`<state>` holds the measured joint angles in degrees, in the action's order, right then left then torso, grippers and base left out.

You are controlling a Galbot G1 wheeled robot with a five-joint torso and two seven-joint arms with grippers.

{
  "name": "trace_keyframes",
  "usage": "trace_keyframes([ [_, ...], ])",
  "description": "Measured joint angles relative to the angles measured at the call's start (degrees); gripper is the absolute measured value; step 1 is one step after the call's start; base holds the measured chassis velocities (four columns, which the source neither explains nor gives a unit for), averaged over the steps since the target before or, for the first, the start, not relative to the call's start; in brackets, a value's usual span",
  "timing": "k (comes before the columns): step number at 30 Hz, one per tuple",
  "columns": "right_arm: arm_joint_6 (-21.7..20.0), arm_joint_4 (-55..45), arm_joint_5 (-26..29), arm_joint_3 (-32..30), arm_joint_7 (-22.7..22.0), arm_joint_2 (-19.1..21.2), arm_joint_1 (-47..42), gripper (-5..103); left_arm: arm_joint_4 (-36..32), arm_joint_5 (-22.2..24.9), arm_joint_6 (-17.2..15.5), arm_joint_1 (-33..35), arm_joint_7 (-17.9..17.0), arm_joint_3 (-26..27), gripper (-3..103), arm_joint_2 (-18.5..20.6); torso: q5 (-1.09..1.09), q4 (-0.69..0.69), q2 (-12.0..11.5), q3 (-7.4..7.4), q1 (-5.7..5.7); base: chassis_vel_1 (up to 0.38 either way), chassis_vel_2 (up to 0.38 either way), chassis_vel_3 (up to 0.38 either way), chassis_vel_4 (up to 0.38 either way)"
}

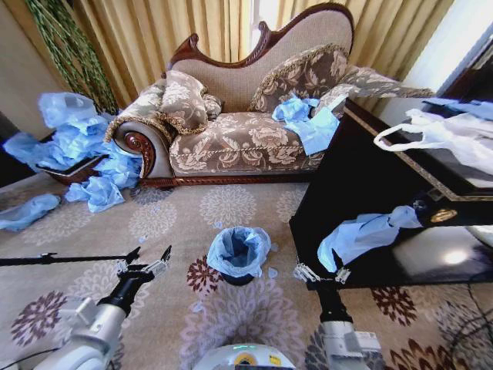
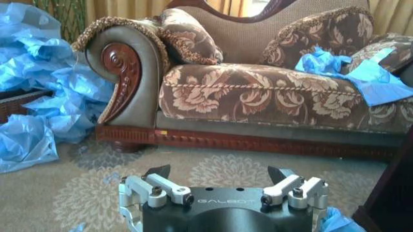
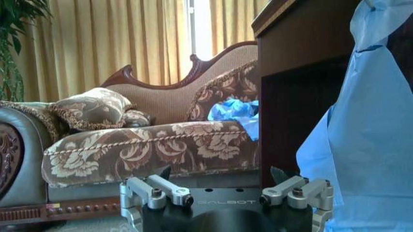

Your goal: Place a garbage bag over the trash bin.

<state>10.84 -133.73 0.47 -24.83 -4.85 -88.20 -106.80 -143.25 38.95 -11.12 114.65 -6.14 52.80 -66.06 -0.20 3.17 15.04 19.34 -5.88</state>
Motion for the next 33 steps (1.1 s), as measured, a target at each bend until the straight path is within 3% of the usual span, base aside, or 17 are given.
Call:
trace_keyframes([
  [33, 0.0, 0.0, 0.0, 0.0, 0.0, 0.0, 0.0, 100, 0.0, 0.0, 0.0, 0.0, 0.0, 0.0, 100, 0.0, 0.0, 0.0, 0.0, 0.0, 0.0, 0.0, 0.0, 0.0, 0.0],
])
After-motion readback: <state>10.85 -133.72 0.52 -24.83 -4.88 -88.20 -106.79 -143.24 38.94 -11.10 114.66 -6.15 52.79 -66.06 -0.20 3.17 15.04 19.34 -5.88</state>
